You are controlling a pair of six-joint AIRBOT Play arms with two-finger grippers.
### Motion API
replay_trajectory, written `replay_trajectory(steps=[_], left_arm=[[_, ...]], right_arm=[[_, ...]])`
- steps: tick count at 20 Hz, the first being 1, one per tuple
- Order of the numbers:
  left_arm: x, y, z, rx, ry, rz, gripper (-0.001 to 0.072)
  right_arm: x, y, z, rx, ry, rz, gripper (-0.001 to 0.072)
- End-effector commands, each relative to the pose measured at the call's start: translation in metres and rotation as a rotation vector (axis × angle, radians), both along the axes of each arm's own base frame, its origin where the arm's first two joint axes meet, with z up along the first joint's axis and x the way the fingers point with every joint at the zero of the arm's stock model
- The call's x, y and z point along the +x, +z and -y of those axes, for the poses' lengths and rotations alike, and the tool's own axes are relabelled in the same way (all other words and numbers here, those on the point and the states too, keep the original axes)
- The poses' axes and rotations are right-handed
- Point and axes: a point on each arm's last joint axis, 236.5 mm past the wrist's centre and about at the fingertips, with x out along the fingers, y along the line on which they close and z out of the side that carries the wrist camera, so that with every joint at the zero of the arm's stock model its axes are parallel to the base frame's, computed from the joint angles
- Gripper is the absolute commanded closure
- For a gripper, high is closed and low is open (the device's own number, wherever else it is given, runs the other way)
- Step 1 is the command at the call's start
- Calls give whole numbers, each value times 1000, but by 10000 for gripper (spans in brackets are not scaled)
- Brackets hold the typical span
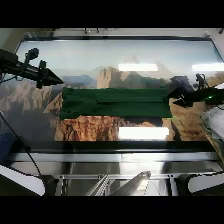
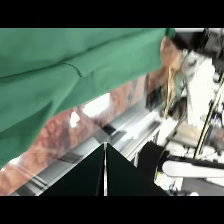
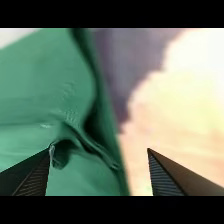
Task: Fold the shirts.
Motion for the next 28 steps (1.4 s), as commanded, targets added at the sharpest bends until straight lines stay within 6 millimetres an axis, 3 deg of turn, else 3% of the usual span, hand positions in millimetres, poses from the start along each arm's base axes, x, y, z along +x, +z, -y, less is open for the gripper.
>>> replay_trajectory(steps=[1,2,3,5,6,7,8,10,15,19,24,28], left_arm=[[-3,-13,44,-3,-78,-13,688],[-7,-19,58,-5,-110,-27,687],[-12,-26,72,-7,-145,-46,687],[-21,-44,100,-10,-205,-86,688],[-25,-54,114,-10,-230,-103,688],[-29,-64,126,-9,-252,-121,687],[-34,-74,138,-7,-277,-141,687],[-42,-93,161,2,-310,-163,688],[-46,-137,216,50,-291,-164,689],[-34,-155,249,82,-219,-103,690],[-22,-170,265,156,-155,-50,690],[-22,-172,284,160,-141,-10,689]], right_arm=[[8,-2,-27,131,13,15,57],[9,0,-32,163,19,23,194],[8,0,-36,183,29,21,250],[2,-1,-40,206,50,2,293],[0,1,-42,209,70,10,502],[-1,3,-43,215,84,14,622],[-2,6,-45,223,94,15,675],[-2,19,-47,240,134,33,694],[-6,79,-52,306,236,58,694],[-20,110,-62,387,308,48,694],[-31,142,-72,489,357,74,694],[-49,163,-64,558,387,36,694]])
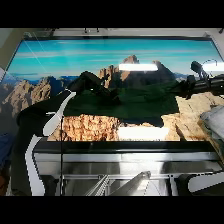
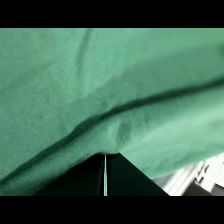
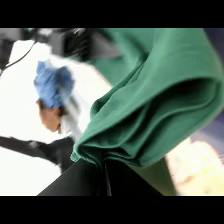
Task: Fold the shirts.
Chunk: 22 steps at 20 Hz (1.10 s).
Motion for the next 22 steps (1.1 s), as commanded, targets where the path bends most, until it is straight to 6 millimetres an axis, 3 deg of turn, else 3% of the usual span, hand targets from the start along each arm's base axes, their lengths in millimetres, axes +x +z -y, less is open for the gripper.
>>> replay_trajectory(steps=[1,3,4,6,7,9,11,15,16,19,22], left_arm=[[3,-4,18,13,21,47,690],[-3,-2,27,-1,11,43,689],[-7,10,35,-50,-2,29,686],[-12,69,48,-230,-93,34,686],[-13,103,44,-293,-153,45,686],[-13,167,13,-335,-266,118,687],[-7,202,-41,-297,-255,160,687],[0,202,-168,-81,-89,187,686],[-1,201,-191,-57,-49,186,686],[-12,198,-239,-56,62,178,686],[-25,186,-261,-59,135,150,686]], right_arm=[[-16,23,5,59,37,-18,694],[-14,40,9,92,11,17,694],[-11,52,8,120,-5,33,694],[-7,72,-2,167,-15,54,694],[-4,79,-11,182,-15,71,694],[9,91,-39,202,-30,112,694],[27,96,-89,211,-41,151,694],[40,67,-227,117,-46,205,694],[40,57,-265,94,-63,223,694],[36,17,-353,28,-108,267,694],[35,-38,-407,-43,-157,292,693]])
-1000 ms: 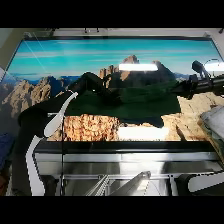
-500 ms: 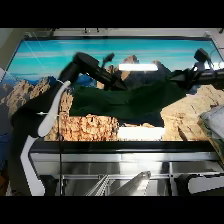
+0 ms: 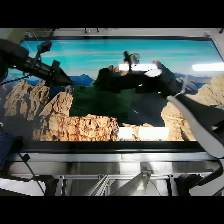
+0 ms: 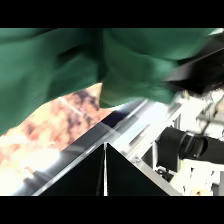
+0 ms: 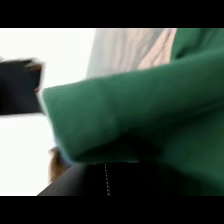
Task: Fold the shirts.
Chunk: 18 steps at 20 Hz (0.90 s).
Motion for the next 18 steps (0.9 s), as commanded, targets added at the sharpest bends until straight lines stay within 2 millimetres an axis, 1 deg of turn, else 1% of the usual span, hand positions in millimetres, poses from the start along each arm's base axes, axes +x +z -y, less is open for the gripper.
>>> replay_trajectory(steps=[1,2,3,4,5,6,7,8,9,10,12,13,14,15,17,18], left_arm=[[-20,-14,-32,7,81,-34,686],[-25,-19,-32,2,87,-50,686],[-31,-23,-29,-6,84,-67,686],[-38,-27,-27,-12,80,-84,686],[-43,-30,-26,-16,71,-92,686],[-48,-32,-25,-20,63,-106,686],[-52,-32,-25,-23,49,-121,686],[-56,-31,-25,-28,32,-122,686],[-57,-29,-24,-30,23,-120,686],[-58,-29,-24,-30,20,-121,686],[-58,-29,-24,-30,19,-121,686],[-58,-29,-24,-30,19,-121,686],[-58,-29,-24,-30,19,-120,686],[-58,-29,-24,-30,19,-121,686],[-60,-28,-24,-32,12,-124,686],[-63,-27,-24,-36,-1,-131,686]], right_arm=[[3,-54,-68,-69,-106,78,688],[1,-57,-79,-33,-106,61,567],[-3,-53,-87,18,-95,40,256],[-7,-45,-90,59,-72,35,81],[-12,-31,-87,100,-21,47,88],[-17,-10,-77,158,42,59,96],[-19,11,-62,203,97,82,195],[-19,32,-40,234,143,106,272],[-15,45,-17,228,163,101,264],[-9,54,10,193,170,93,264],[1,68,60,102,158,121,264],[7,70,81,45,134,123,264],[15,63,106,-33,96,95,264],[22,47,130,-125,55,44,269],[26,-6,179,-336,-15,-94,269],[21,-32,198,-402,-36,-155,253]])
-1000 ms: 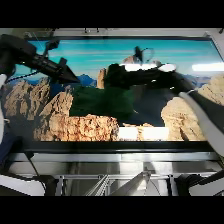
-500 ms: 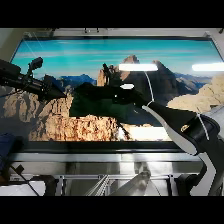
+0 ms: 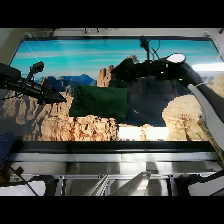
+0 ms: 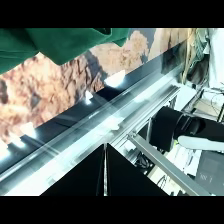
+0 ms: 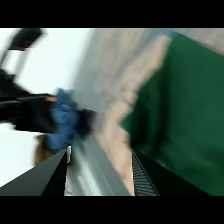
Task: Fold the shirts.
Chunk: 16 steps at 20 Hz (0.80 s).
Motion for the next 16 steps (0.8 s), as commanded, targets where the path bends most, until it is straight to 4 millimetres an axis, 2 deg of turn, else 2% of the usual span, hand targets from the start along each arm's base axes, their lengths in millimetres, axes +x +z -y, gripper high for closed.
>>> replay_trajectory(steps=[1,2,4,6,8,12,16], left_arm=[[-8,2,0,-11,-32,-16,686],[-12,3,1,-16,-43,-23,686],[-13,4,1,-17,-47,-26,686],[-12,4,1,-17,-46,-25,686],[-11,3,1,-16,-42,-22,686],[-11,3,1,-16,-42,-21,686],[-12,4,1,-18,-54,-10,686]], right_arm=[[-11,-78,78,-275,-111,-213,175],[-17,-95,82,-273,-132,-259,153],[-33,-128,86,-290,-159,-330,23],[-46,-151,83,-306,-152,-374,23],[-53,-165,75,-314,-131,-405,23],[-47,-179,40,-268,-145,-390,24],[-35,-164,-7,-84,-154,-352,38]])
